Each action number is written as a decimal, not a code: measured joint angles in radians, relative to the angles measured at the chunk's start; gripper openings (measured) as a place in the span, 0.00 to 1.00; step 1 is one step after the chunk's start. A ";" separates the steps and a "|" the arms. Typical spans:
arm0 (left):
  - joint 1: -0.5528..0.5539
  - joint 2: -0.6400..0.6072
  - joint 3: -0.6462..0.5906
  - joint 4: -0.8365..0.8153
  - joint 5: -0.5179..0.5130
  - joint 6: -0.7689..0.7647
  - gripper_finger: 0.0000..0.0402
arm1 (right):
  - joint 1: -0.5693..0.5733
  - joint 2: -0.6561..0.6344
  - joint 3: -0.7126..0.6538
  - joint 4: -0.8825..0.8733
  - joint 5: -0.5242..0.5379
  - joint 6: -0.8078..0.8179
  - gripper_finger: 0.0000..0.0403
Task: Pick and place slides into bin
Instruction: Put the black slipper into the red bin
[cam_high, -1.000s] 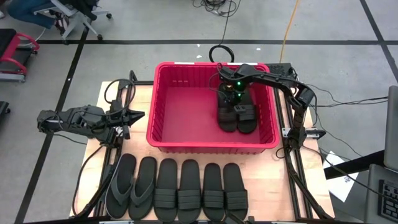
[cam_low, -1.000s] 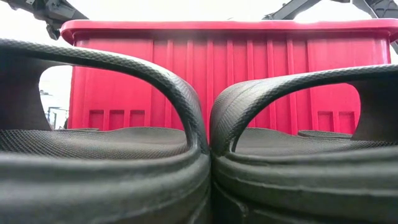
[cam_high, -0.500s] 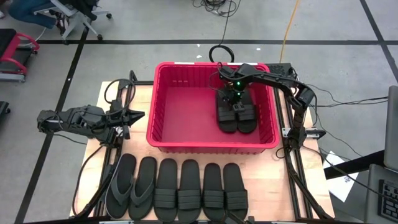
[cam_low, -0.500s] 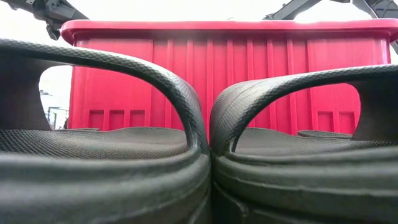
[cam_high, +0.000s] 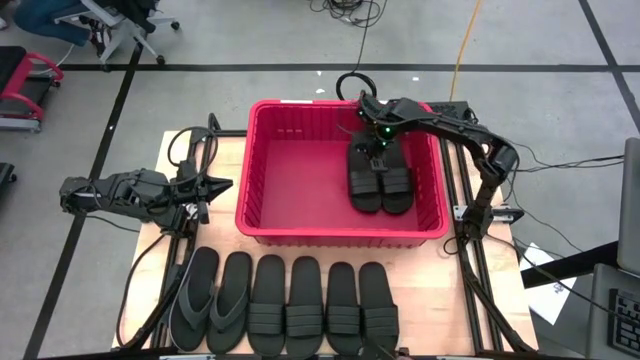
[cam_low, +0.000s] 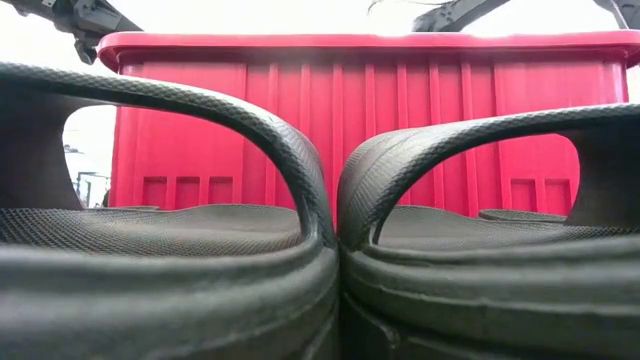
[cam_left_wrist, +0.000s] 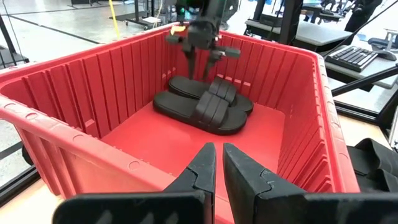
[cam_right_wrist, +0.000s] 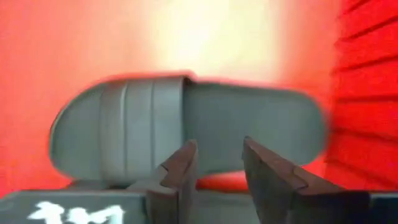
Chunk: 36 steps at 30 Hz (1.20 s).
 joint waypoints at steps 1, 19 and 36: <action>0.000 0.000 0.000 0.000 0.000 0.000 0.06 | 0.001 -0.012 0.000 0.032 -0.008 0.012 0.28; 0.000 0.000 0.000 -0.001 -0.009 0.003 0.06 | 0.108 0.060 0.000 0.200 -0.208 0.162 0.01; 0.000 0.000 0.000 -0.005 -0.009 -0.023 0.06 | 0.152 0.214 0.001 0.106 0.032 0.170 0.00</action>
